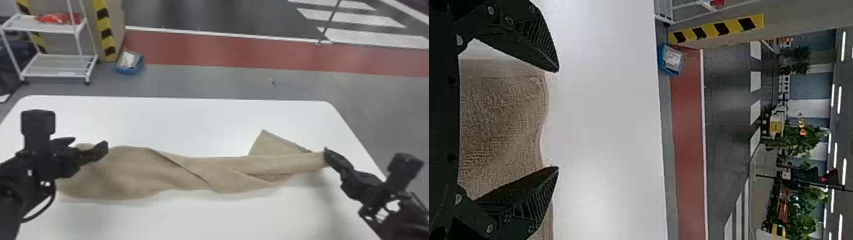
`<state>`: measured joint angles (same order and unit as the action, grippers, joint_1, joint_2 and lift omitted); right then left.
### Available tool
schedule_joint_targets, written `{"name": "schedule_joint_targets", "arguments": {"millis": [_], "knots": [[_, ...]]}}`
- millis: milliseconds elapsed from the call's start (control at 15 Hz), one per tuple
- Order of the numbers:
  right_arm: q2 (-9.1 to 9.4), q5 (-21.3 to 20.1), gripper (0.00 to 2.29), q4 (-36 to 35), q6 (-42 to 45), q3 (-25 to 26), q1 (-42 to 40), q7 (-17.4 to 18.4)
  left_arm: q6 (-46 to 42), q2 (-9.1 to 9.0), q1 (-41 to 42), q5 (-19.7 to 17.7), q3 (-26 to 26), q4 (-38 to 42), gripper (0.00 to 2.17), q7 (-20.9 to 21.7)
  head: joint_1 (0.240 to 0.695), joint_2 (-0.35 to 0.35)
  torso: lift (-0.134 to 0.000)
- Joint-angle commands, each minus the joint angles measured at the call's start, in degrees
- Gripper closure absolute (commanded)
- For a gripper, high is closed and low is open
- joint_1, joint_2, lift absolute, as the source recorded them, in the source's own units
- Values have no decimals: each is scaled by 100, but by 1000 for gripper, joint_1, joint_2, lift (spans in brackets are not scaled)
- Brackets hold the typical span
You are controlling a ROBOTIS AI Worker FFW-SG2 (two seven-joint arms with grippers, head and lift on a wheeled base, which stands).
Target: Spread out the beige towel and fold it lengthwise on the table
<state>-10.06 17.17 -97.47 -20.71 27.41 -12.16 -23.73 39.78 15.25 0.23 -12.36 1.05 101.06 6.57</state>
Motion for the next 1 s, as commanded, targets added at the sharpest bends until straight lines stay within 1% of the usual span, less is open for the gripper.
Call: {"name": "schedule_joint_targets", "arguments": {"millis": [0,200,400,600,933], "knots": [[-5,-3,1777,-9,1,36,-6,0,-26,4,-102,181,150,-174,292,2,695,-186,-124],[-5,6,1777,0,1,62,-6,-18,-26,57,-102,225,98,-227,302,2,695,-196,-124],[-23,-12,1777,-9,-17,62,12,-18,-61,83,-128,243,27,-376,306,11,695,-187,-124],[-23,-21,1777,-9,-17,54,-6,-18,-97,83,-181,313,62,-508,333,2,695,-176,-124],[-32,-12,1777,-53,-52,62,-32,-44,-97,57,-243,313,98,-569,350,37,695,-174,-124]]}}
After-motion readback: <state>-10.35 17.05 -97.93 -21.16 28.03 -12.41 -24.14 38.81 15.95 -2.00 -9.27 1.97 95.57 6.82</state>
